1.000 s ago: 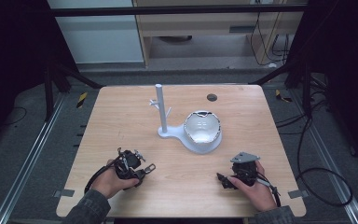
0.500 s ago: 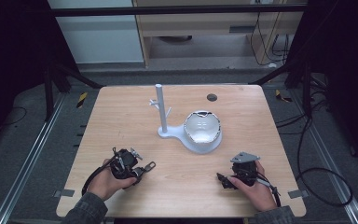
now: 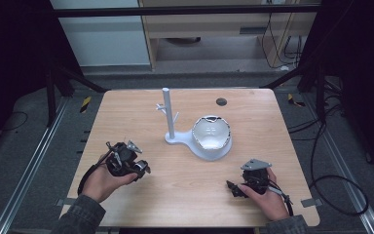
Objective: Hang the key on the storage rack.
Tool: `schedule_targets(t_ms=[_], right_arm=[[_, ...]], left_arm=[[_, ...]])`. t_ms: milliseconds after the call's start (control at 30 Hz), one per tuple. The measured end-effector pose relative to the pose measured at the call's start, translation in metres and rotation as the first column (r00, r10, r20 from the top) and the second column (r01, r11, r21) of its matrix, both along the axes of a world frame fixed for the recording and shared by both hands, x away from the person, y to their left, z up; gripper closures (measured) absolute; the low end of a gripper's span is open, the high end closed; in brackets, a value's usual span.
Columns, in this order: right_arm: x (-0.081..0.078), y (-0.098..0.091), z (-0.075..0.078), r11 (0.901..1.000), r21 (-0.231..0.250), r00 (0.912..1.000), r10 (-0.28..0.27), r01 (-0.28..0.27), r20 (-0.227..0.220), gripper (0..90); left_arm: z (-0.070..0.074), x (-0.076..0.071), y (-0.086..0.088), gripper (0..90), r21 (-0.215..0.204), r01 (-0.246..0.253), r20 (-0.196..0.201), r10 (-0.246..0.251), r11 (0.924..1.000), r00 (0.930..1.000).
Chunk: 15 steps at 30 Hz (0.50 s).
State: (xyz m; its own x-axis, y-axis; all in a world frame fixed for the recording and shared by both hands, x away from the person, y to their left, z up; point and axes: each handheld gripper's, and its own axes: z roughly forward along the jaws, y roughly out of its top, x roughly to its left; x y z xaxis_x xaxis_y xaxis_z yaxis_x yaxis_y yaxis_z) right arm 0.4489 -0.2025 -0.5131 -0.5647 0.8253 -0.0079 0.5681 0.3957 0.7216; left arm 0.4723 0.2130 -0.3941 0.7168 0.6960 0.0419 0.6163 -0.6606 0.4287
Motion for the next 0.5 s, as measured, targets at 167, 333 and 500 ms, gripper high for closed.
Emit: schedule_targets(t_ms=[167,333,500], right_arm=[[0.0,0.0,0.0,1.0,-0.002,1.0,0.001,-0.001,0.003,0.4],[0.0,0.0,0.0,1.0,0.001,1.0,0.001,-0.001,0.0,0.4],[0.0,0.0,0.0,1.0,-0.002,1.0,0.001,-0.001,0.0,0.4]], left_arm=[[0.03,0.004,0.002,48.6,-0.023,0.002,0.052,-0.001,0.9997,0.9987],[0.06,0.01,0.001,48.6,-0.036,0.0,0.093,0.004,0.9994,0.9956],[0.091,0.015,-0.006,48.6,-0.025,0.009,0.142,-0.005,0.9997,0.9899]])
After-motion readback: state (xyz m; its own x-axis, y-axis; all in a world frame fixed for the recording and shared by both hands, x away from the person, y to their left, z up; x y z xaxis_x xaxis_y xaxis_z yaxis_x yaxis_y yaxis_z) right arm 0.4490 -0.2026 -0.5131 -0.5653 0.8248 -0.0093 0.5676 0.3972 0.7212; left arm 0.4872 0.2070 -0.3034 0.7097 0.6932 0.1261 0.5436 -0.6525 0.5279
